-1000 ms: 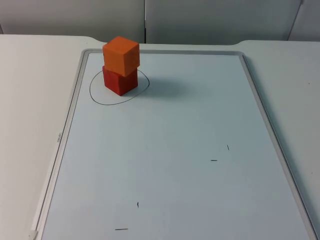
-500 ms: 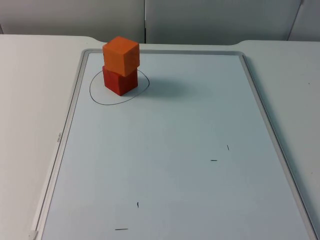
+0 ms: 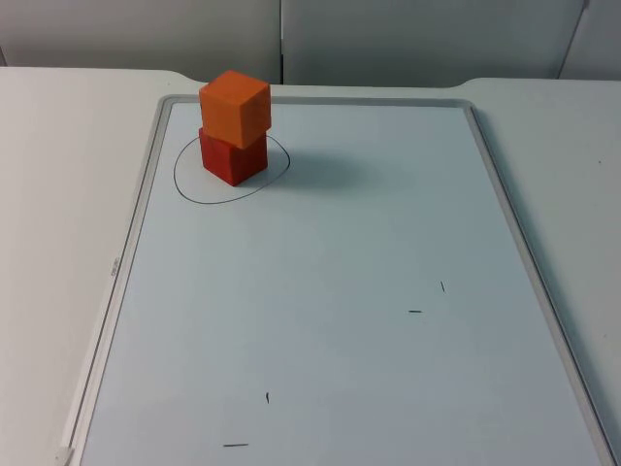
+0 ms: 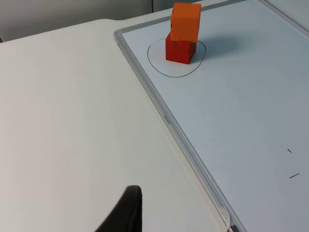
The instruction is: Pick up one cube with the left hand and another cube with the right hand. First place the cube in the right hand at the target position, then stack the cube in the left hand on top.
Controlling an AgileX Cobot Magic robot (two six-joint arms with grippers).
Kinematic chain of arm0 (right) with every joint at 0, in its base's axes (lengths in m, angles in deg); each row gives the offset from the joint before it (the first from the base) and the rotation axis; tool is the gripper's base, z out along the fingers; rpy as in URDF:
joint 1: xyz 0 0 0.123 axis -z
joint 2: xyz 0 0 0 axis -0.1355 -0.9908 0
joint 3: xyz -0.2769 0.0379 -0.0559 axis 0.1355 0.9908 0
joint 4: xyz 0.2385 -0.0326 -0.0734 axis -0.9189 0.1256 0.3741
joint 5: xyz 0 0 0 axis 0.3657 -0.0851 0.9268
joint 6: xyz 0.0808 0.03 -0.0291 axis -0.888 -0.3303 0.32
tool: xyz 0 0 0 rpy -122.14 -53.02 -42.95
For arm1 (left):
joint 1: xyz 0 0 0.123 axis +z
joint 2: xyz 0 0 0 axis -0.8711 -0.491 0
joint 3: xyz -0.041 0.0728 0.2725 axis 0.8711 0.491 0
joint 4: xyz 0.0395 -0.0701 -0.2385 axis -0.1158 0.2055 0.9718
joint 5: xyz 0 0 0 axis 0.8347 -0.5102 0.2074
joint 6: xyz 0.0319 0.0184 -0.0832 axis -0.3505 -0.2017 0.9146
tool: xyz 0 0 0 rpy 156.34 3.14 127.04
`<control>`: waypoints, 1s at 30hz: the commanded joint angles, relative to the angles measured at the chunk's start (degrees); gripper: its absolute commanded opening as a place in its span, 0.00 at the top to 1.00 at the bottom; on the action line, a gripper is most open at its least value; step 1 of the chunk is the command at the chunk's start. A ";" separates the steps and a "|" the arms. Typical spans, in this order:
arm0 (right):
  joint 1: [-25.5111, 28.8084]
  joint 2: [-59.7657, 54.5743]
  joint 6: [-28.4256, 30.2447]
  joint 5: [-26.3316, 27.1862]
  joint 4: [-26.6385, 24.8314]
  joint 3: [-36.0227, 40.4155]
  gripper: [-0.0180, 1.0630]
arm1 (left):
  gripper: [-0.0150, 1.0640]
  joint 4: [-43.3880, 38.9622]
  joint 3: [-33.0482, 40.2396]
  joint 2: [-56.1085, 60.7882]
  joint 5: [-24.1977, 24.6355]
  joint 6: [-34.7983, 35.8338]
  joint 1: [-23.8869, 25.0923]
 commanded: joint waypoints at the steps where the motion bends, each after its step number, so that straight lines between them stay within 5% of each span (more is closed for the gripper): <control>1: 5.22 0.11 0.00 0.76 -0.06 0.22 0.01 | 0.01 0.00 0.07 0.21 -0.41 0.21 -0.24; 6: 17.95 0.11 0.00 0.76 -0.06 0.22 0.01 | 0.01 0.00 0.07 0.21 -0.41 0.21 -0.24; 15: 31.46 0.11 0.00 0.76 -0.06 0.22 0.01 | 0.01 0.00 0.07 0.21 -0.41 0.21 -0.24; 30: 31.97 0.11 0.00 0.76 -0.06 0.22 0.01 | 0.01 0.00 0.07 0.21 -0.41 0.21 -0.24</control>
